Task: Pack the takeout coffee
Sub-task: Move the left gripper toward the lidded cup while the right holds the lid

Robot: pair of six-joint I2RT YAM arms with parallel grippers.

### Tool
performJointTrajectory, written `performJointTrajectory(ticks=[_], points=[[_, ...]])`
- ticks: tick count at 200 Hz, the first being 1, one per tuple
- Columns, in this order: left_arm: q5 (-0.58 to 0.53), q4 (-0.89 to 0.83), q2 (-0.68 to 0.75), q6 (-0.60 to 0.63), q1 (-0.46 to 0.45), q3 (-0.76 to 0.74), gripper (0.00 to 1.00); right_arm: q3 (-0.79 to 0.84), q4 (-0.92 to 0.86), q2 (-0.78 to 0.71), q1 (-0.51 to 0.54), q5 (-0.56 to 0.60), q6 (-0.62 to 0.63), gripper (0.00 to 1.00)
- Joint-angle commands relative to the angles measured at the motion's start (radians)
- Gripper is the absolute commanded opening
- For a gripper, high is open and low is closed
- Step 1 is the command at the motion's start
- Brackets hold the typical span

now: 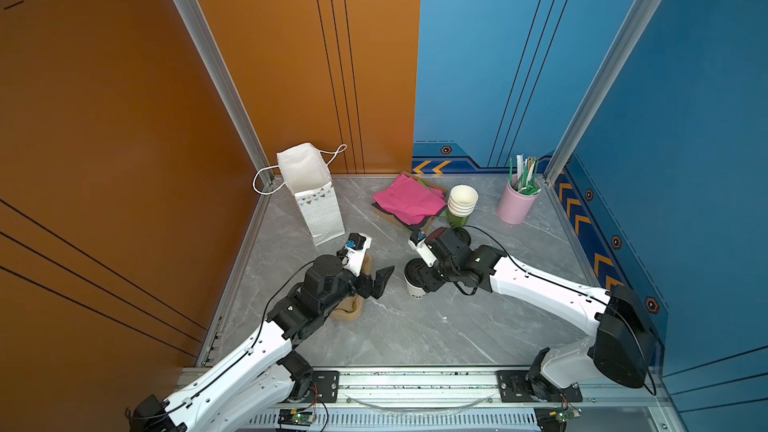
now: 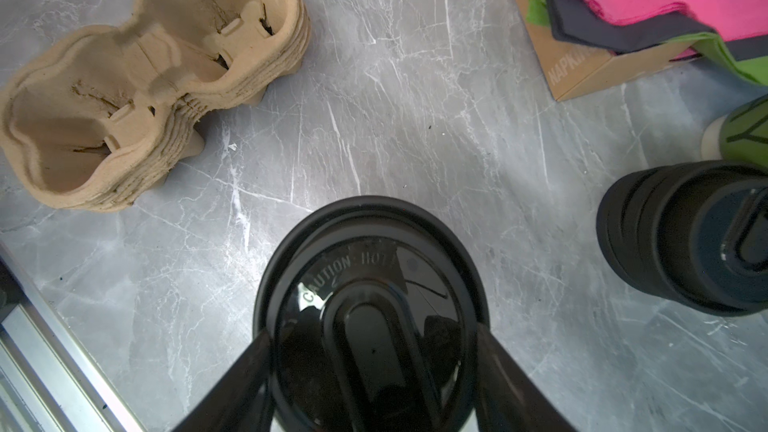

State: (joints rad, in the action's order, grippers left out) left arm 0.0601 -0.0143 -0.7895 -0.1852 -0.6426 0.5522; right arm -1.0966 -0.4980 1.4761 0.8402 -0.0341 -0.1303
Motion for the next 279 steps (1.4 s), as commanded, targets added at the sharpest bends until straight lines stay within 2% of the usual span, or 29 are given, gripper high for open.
performJointTrajectory(ticks=[1, 146, 279], points=[[0.007, 0.014, -0.005, -0.015, -0.011, 0.028, 0.98, 0.012, -0.027, 0.014, -0.001, -0.013, -0.008, 0.65], [-0.002, 0.031, -0.074, -0.084, -0.017, 0.027, 0.98, 0.008, -0.074, 0.045, 0.023, 0.047, 0.017, 0.70], [0.001, 0.051, -0.161, -0.117, -0.027, 0.049, 1.00, 0.031, -0.115, 0.069, 0.024, 0.091, -0.005, 0.69]])
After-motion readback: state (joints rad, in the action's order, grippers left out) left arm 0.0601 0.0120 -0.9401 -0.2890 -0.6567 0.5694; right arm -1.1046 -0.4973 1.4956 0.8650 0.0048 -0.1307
